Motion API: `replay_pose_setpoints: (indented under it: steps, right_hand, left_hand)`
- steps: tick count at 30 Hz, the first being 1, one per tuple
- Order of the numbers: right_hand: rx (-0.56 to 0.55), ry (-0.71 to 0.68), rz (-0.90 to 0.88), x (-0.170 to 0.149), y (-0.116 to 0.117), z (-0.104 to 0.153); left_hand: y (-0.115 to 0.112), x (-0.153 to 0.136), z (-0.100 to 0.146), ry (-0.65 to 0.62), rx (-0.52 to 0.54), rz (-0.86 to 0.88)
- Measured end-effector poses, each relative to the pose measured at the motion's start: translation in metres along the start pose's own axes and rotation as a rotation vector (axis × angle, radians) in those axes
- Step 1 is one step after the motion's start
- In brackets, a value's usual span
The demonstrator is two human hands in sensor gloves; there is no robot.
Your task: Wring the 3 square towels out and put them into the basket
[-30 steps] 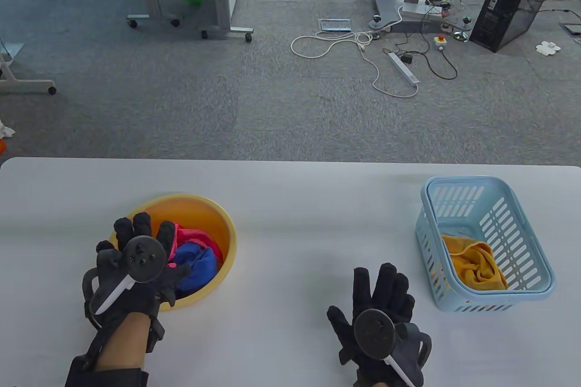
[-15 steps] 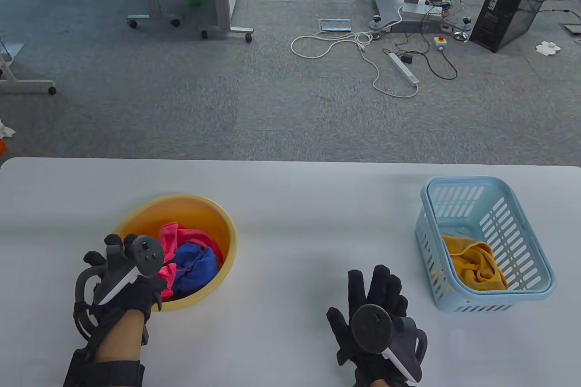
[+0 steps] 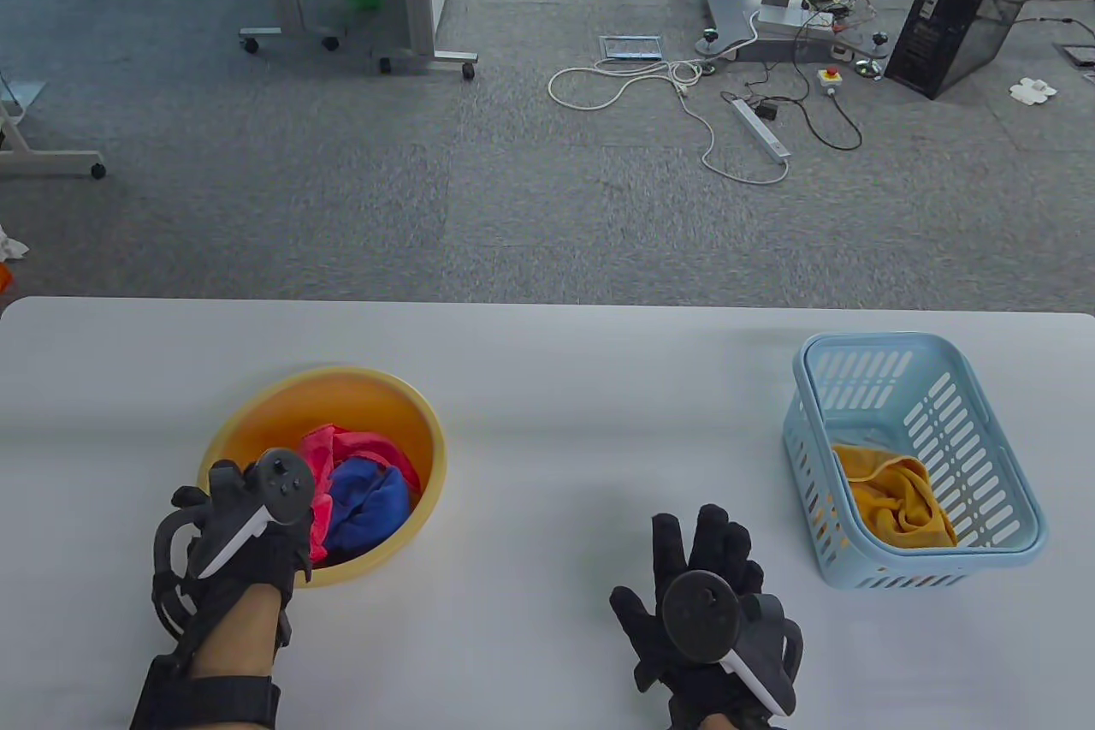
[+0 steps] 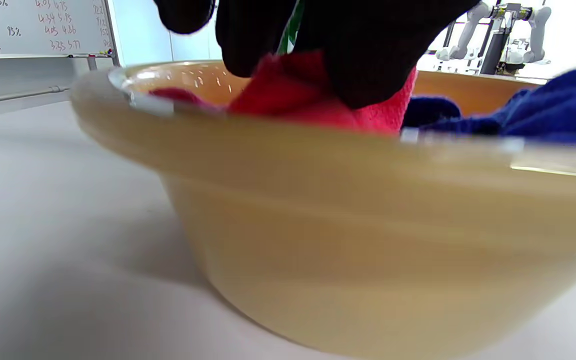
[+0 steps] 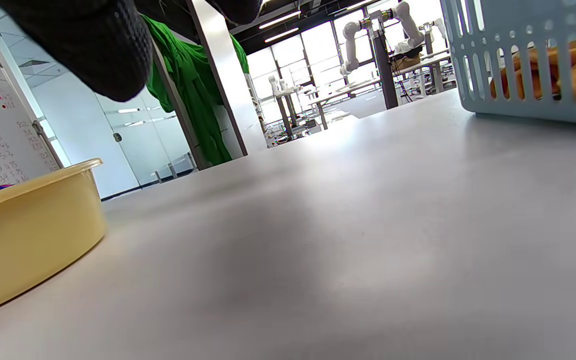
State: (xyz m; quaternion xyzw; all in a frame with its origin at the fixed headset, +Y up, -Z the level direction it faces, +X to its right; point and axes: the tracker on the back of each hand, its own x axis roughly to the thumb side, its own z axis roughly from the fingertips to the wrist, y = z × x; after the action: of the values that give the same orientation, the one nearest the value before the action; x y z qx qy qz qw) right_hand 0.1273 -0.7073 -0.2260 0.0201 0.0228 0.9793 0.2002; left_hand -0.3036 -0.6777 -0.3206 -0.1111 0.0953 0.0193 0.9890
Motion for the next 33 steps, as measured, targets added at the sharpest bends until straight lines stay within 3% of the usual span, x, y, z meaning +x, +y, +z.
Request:
replay_pose_setpoints:
  steps: [11,18,26,33]
  right_hand:
    - [0.009,-0.004,-0.048,-0.002,-0.005,0.001]
    - [0.021,-0.01,-0.087,-0.005,-0.007,0.001]
    - [0.039,-0.002,-0.15,-0.01,-0.009,0.0]
    - [0.054,-0.012,-0.185,-0.01,-0.009,-0.001]
  left_hand:
    - [0.058,-0.02,0.022,0.034,0.171,0.107]
    - [0.093,-0.025,0.046,0.004,0.436,0.164]
    - [0.134,-0.035,0.072,0.013,0.634,0.457]
    - [0.157,-0.034,0.086,0.004,0.713,0.734]
